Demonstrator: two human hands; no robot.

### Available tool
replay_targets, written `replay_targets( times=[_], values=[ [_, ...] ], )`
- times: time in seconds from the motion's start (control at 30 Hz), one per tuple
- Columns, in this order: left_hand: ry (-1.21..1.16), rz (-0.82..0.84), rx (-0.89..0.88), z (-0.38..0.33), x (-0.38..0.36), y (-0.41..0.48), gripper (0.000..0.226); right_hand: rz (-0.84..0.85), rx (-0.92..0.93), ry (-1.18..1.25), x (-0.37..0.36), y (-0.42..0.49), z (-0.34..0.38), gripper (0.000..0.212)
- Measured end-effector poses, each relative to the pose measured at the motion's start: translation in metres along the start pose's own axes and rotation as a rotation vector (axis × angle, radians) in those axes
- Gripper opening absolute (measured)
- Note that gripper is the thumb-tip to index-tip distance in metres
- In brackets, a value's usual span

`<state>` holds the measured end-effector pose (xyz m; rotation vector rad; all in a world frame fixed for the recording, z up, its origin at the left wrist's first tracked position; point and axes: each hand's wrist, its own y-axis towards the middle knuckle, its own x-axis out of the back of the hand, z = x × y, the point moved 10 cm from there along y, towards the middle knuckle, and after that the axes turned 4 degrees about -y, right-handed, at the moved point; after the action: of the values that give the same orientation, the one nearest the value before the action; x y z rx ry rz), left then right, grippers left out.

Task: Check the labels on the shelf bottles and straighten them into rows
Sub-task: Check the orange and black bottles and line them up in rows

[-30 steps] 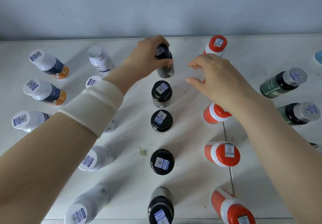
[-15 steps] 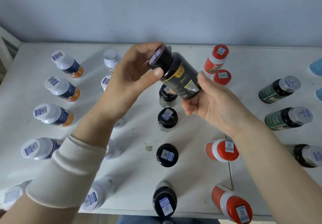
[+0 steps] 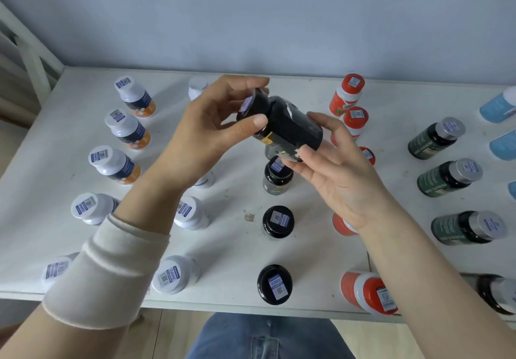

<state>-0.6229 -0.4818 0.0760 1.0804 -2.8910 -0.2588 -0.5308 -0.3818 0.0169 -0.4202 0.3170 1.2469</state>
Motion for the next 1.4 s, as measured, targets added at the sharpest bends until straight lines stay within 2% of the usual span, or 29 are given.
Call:
replay_targets(
  times=[0.07, 0.13, 0.2, 0.33, 0.47, 0.6, 0.7, 0.87, 1.0, 1.1, 1.17, 1.27, 1.33, 1.4],
  values=[
    [-0.038, 0.004, -0.001, 0.002, -0.001, -0.004, 0.038, -0.045, 0.044, -0.081, 0.005, -0.004, 0.002, 0.056],
    [-0.063, 0.031, -0.003, 0.002, -0.005, -0.009, 0.042, -0.079, 0.096, -0.160, 0.008, -0.008, 0.007, 0.048],
    [-0.092, 0.067, -0.020, 0.000, -0.010, -0.015, 0.045, -0.088, 0.128, -0.211, 0.008, -0.013, 0.009, 0.048],
    [-0.084, 0.109, -0.047, -0.005, -0.018, -0.026, 0.051, -0.074, 0.133, -0.311, 0.005, -0.020, 0.005, 0.051],
    [-0.099, 0.065, -0.031, -0.002, -0.015, -0.044, 0.057, -0.040, 0.102, -0.336, -0.003, -0.032, -0.005, 0.050],
    [-0.109, -0.049, -0.004, -0.001, -0.005, -0.078, 0.054, 0.044, 0.056, -0.359, -0.026, -0.053, -0.019, 0.046],
    [-0.128, -0.202, -0.002, -0.007, 0.010, -0.119, 0.050, 0.149, 0.001, -0.358, -0.048, -0.071, -0.031, 0.043],
    [-0.184, -0.432, 0.058, 0.005, 0.023, -0.218, 0.050, 0.309, -0.132, -0.317, -0.086, -0.111, -0.075, 0.059],
    [-0.231, -0.613, 0.113, 0.015, 0.029, -0.304, 0.050, 0.409, -0.166, -0.321, -0.119, -0.149, -0.115, 0.057],
    [-0.255, -0.776, 0.182, 0.018, 0.042, -0.368, 0.036, 0.466, -0.135, -0.387, -0.157, -0.172, -0.138, 0.046],
    [-0.231, -0.855, 0.182, 0.012, 0.055, -0.408, 0.029, 0.547, -0.116, -0.467, -0.192, -0.187, -0.155, 0.043],
    [-0.063, -0.954, 0.169, -0.009, 0.085, -0.468, 0.037, 0.712, -0.099, -0.643, -0.248, -0.207, -0.185, 0.045],
    [0.137, -0.989, 0.209, -0.020, 0.109, -0.511, 0.042, 0.831, -0.032, -0.885, -0.291, -0.218, -0.209, 0.042],
    [0.337, -1.035, 0.287, -0.024, 0.135, -0.558, 0.042, 0.918, 0.151, -1.208, -0.339, -0.227, -0.233, 0.042]
  ],
)
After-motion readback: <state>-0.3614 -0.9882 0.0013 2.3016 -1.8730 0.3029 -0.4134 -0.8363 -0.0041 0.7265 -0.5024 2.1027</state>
